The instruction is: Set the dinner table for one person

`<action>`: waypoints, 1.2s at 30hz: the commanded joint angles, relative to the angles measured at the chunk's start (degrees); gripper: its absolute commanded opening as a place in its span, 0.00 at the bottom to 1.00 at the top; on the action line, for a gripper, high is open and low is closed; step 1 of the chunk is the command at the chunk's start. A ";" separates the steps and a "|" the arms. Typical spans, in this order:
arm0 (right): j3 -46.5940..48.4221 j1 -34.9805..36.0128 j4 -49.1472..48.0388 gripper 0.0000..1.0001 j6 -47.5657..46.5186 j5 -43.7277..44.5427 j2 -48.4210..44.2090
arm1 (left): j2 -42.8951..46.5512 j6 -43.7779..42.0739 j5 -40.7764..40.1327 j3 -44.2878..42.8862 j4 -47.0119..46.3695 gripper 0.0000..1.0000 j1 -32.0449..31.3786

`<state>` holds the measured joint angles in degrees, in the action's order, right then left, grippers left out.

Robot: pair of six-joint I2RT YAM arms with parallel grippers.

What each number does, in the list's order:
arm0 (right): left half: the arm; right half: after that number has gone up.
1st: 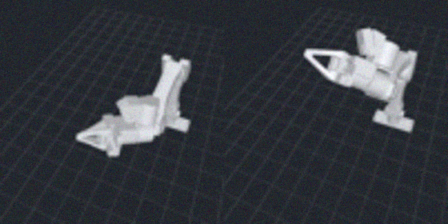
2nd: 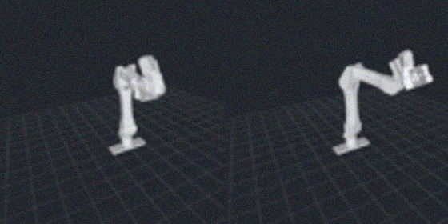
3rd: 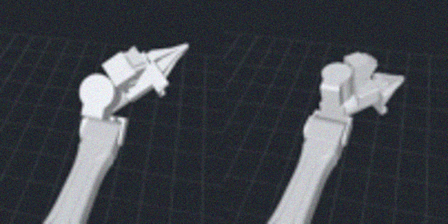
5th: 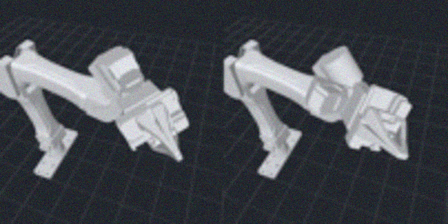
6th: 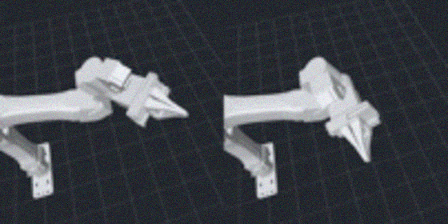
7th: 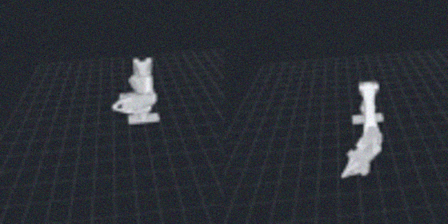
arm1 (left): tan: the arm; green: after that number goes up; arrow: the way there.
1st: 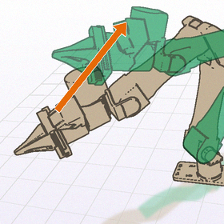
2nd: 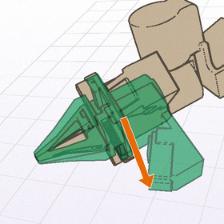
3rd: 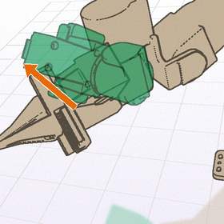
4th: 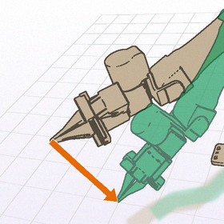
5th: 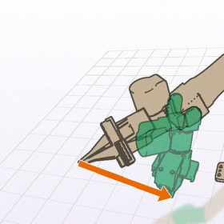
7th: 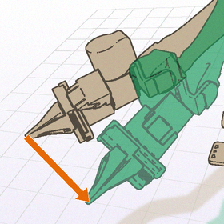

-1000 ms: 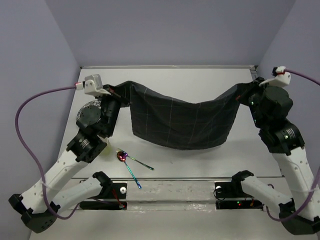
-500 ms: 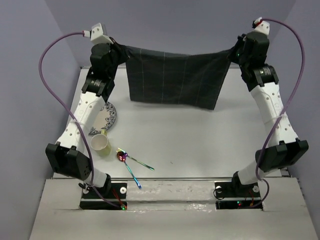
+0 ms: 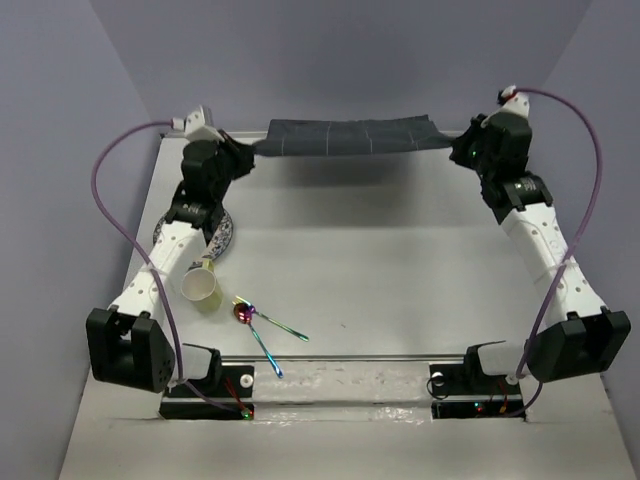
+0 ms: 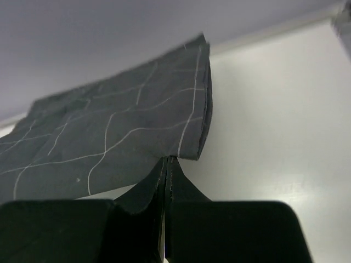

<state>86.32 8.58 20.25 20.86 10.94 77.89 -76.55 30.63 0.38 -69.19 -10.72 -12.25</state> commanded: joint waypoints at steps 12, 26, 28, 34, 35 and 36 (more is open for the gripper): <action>-50.37 -0.41 -18.75 0.00 13.59 -12.77 -3.61 | 2.81 10.15 5.77 44.83 -21.61 0.00 0.12; -63.46 -0.41 -14.20 0.00 17.10 -17.00 -16.43 | 26.79 9.79 6.12 62.50 -14.79 0.00 -0.23; -64.00 -0.41 -12.09 0.00 17.19 -16.57 -17.94 | 31.00 9.88 5.86 62.86 -12.23 0.00 -0.23; -66.81 -0.41 -9.97 0.00 18.69 -17.45 -23.74 | 39.62 10.15 5.59 64.53 -5.37 0.36 -0.23; -66.90 -0.41 -9.79 0.00 19.12 -16.83 -24.36 | 40.42 10.15 5.68 64.36 -4.58 0.51 -0.23; -66.90 -0.41 -9.53 0.02 19.13 -16.74 -24.80 | 41.04 10.15 5.77 64.01 -4.31 0.58 -0.23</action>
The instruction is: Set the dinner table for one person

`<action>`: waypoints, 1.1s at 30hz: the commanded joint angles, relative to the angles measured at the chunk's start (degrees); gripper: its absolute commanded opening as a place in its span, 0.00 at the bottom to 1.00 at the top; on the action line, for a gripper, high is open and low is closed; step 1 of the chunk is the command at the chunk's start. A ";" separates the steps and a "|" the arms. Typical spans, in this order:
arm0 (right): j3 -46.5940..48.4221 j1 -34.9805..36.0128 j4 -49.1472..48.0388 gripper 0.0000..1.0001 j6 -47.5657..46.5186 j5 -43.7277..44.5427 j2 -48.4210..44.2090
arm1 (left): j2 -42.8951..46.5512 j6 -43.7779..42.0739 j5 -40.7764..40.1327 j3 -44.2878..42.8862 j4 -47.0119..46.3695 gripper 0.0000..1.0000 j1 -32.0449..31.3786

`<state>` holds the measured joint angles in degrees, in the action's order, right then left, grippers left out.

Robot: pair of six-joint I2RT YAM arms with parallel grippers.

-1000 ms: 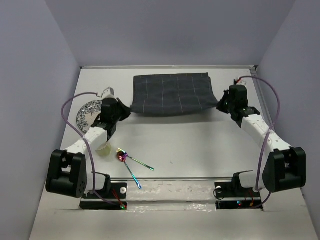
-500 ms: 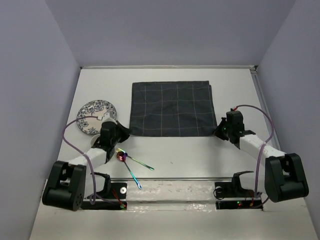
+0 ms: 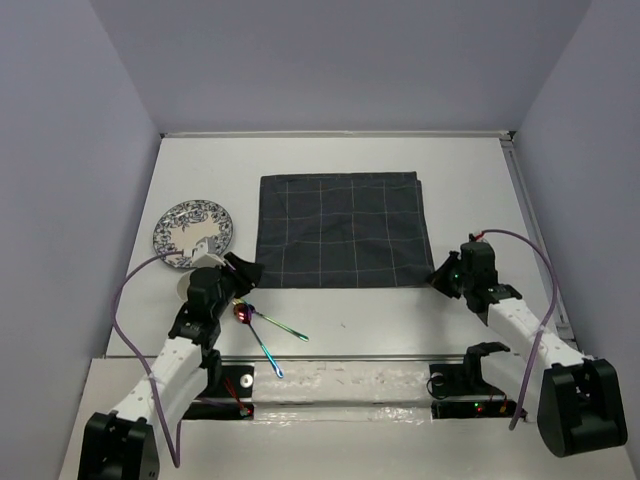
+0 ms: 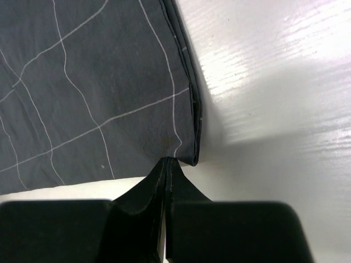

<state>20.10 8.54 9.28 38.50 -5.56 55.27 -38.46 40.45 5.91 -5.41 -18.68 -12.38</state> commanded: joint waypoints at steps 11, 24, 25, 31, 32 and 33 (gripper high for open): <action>13.89 0.42 7.42 0.72 -0.45 -3.04 -8.51 | 0.85 -2.12 6.04 -17.60 4.44 0.99 -0.98; 41.31 41.10 -0.49 0.74 -2.81 12.59 20.38 | 2.58 -22.50 -0.01 -52.15 18.58 0.99 -1.24; 47.17 43.04 -0.66 0.74 -3.43 13.46 23.45 | 5.90 -24.00 -3.42 -52.25 18.59 0.99 -1.50; 70.66 53.68 2.40 0.74 -8.00 15.93 48.41 | 16.57 -26.20 -12.48 -49.17 25.87 0.99 -2.12; 74.26 54.65 3.72 0.75 -8.61 16.11 51.49 | 17.09 -26.73 -13.72 -49.00 27.01 0.99 -2.29; 81.17 55.53 6.34 0.75 -9.58 16.20 54.39 | 17.53 -27.78 -14.87 -48.65 27.98 0.99 -2.56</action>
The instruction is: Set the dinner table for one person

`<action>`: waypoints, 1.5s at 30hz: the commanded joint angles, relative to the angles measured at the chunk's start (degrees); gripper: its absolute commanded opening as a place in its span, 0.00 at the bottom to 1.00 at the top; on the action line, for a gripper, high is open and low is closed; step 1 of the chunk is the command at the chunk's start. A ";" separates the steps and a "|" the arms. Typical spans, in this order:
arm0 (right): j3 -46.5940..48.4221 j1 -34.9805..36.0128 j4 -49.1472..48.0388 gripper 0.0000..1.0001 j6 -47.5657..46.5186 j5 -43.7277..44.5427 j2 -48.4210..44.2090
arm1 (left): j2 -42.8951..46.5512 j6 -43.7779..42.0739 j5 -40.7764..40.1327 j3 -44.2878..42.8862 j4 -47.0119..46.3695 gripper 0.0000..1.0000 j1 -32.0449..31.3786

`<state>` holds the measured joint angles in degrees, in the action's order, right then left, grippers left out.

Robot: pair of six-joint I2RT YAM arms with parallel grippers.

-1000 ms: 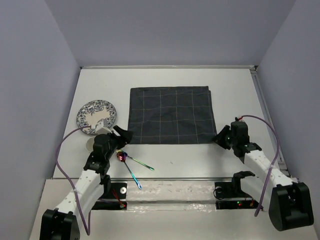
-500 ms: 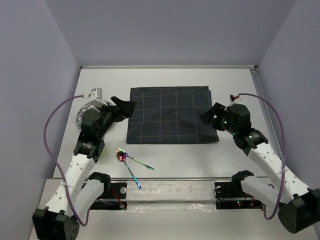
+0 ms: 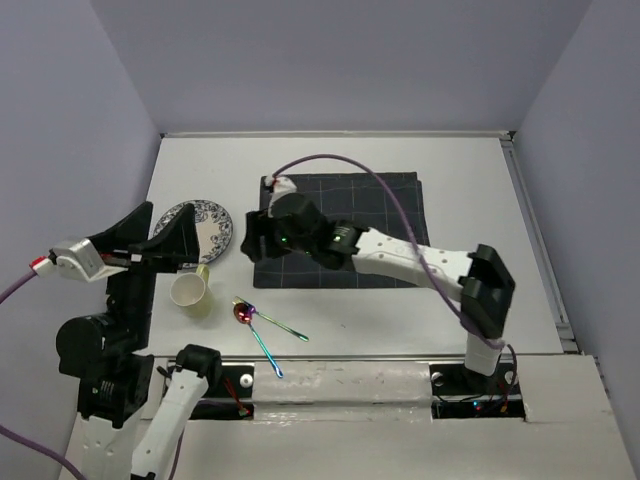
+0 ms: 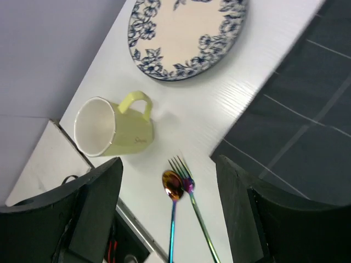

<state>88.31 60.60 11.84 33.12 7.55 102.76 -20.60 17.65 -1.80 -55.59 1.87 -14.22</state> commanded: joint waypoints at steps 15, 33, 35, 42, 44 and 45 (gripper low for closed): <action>43.17 9.45 15.06 0.72 -2.98 0.27 35.40 | 9.08 -5.70 -21.40 9.35 11.84 0.99 -5.55; 42.30 9.98 13.31 0.00 2.65 0.09 37.78 | 13.31 -3.32 -23.51 16.04 12.11 0.99 -6.44; 39.05 9.98 9.55 0.00 3.52 1.85 35.85 | 13.22 -3.24 -24.21 16.04 12.11 0.99 -6.52; 27.63 6.73 0.65 0.00 3.53 11.58 20.59 | 13.39 -2.27 -26.23 15.78 12.37 0.99 -6.44; 22.43 3.31 -2.77 0.00 3.61 12.22 16.18 | 13.13 -2.09 -26.59 15.78 12.46 0.99 -6.53; 16.77 1.99 -4.09 0.00 3.79 12.31 11.89 | 13.13 -1.92 -26.59 15.87 12.46 0.99 -6.52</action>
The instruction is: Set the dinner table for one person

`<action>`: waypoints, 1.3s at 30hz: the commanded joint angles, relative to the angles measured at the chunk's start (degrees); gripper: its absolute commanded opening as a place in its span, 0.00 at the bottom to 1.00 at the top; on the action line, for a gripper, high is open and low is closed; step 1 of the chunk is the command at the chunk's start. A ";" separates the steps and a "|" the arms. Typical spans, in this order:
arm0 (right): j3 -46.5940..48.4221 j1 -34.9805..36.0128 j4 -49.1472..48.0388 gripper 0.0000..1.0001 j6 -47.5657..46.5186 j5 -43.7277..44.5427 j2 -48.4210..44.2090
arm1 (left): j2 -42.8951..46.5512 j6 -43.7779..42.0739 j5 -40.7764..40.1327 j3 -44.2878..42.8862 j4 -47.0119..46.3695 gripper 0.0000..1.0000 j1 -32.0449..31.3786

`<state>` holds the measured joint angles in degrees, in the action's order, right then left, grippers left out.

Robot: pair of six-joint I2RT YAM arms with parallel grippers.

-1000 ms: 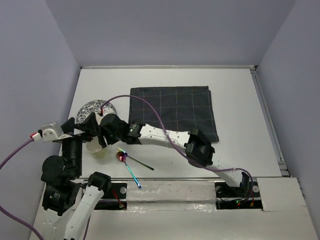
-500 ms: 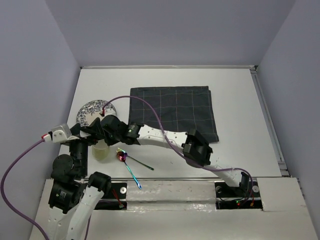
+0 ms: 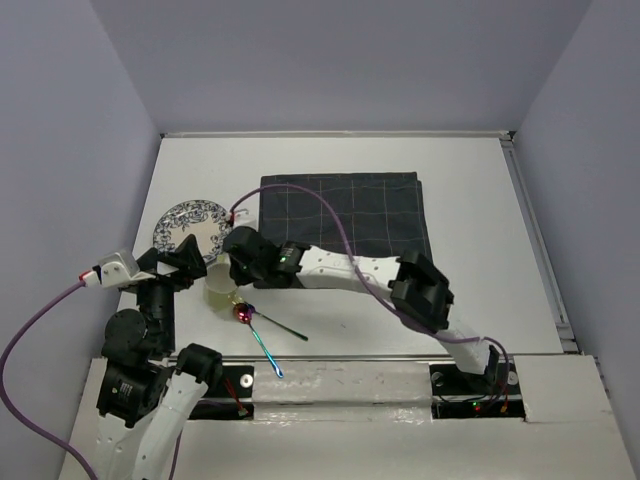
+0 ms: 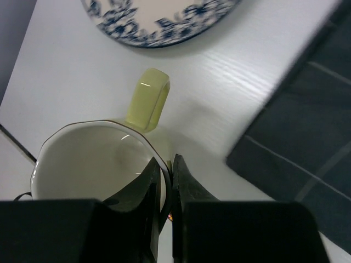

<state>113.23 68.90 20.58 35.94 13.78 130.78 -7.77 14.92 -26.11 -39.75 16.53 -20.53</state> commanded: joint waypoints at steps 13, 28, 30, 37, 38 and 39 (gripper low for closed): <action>-29.82 -35.47 -7.49 0.00 -12.38 14.52 -38.58 | -4.18 1.61 0.35 1.34 -3.09 0.99 -0.30; -19.10 -55.28 0.25 0.00 -18.01 3.62 -26.21 | -7.25 2.40 2.64 0.72 -2.12 0.99 -0.21; -18.58 -56.42 0.34 0.00 -18.01 2.57 -24.79 | -8.05 2.31 2.73 0.64 -1.86 0.99 -0.21; -16.38 -58.36 0.69 0.00 -17.49 -0.51 -20.13 | -8.84 2.13 2.82 0.72 -1.95 0.99 -0.21; -16.11 -58.36 0.69 0.00 -17.31 -0.77 -19.78 | -8.93 2.22 2.82 0.64 -1.77 0.99 -0.21; -15.76 -58.88 0.60 0.00 -17.31 -0.95 -19.51 | -9.10 2.13 2.73 0.72 -1.94 0.99 -0.12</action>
<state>91.81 10.46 25.39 18.17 15.70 112.66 -15.75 17.06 -22.92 -38.81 16.14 -20.56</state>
